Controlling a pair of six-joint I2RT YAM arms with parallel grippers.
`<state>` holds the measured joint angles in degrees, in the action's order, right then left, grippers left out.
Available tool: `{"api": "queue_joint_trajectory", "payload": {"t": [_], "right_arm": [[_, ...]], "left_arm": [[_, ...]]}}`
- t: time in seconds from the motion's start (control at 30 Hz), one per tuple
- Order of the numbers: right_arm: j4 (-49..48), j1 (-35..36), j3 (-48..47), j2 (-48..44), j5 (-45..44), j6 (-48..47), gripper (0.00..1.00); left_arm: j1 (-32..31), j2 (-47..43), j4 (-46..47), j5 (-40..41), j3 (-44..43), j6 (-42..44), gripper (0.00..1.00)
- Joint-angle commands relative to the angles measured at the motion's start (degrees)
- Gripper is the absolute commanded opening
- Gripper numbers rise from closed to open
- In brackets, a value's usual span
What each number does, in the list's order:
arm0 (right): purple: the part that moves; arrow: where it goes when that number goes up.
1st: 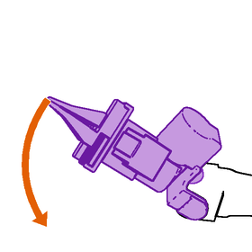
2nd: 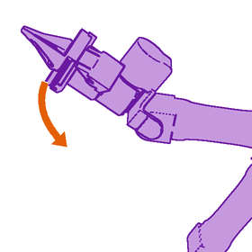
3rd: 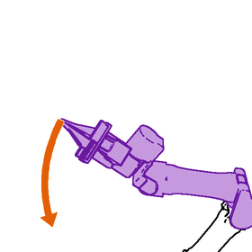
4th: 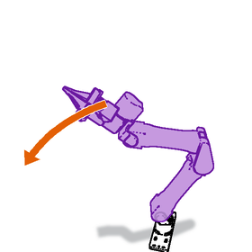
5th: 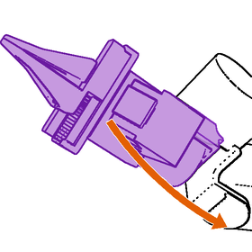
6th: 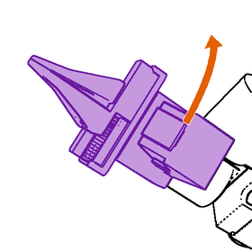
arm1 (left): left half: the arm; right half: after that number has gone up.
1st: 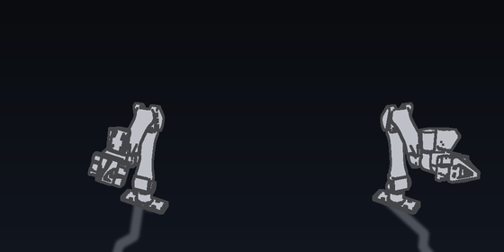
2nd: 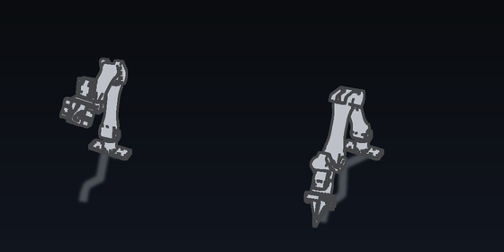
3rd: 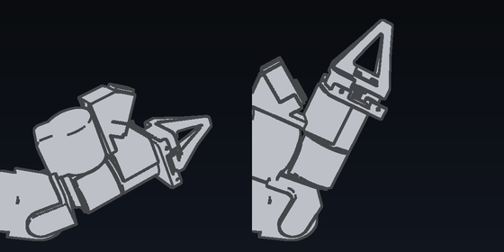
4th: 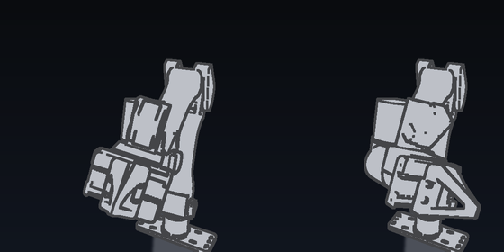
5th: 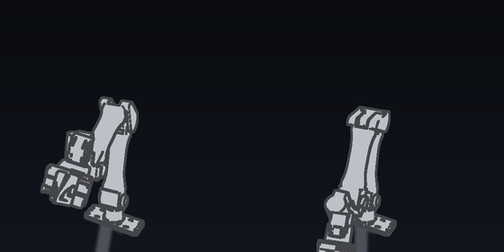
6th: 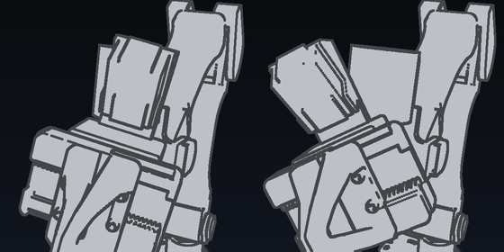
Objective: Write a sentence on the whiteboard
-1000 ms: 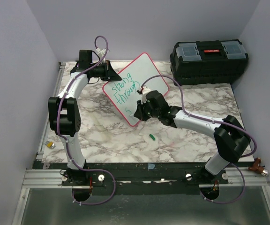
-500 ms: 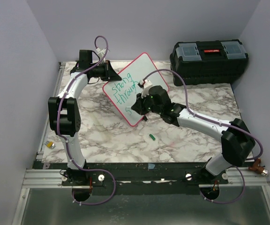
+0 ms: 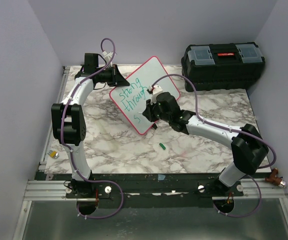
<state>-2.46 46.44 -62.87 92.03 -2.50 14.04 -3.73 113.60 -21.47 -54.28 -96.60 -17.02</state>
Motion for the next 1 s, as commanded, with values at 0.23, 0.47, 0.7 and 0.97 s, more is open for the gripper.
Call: {"api": "queue_joint_trajectory", "payload": {"t": [0.23,0.47,0.7,0.97], "right_arm": [[-0.31,0.17,-2.62,3.11,-0.93,-0.7,0.01],[-0.53,0.21,-1.74,3.76,-0.59,-0.21,0.01],[-0.72,0.16,-1.63,5.2,-1.98,-0.01,0.01],[0.13,0.15,-2.64,6.14,-7.23,0.17,0.0]], "left_arm": [[0.09,-0.13,2.01,2.11,0.61,5.06,0.0],[0.11,0.03,2.23,1.9,0.49,4.93,0.0],[0.1,0.39,2.14,1.82,-0.02,4.8,0.0],[0.12,0.66,1.96,1.84,-0.43,4.75,0.0]]}}
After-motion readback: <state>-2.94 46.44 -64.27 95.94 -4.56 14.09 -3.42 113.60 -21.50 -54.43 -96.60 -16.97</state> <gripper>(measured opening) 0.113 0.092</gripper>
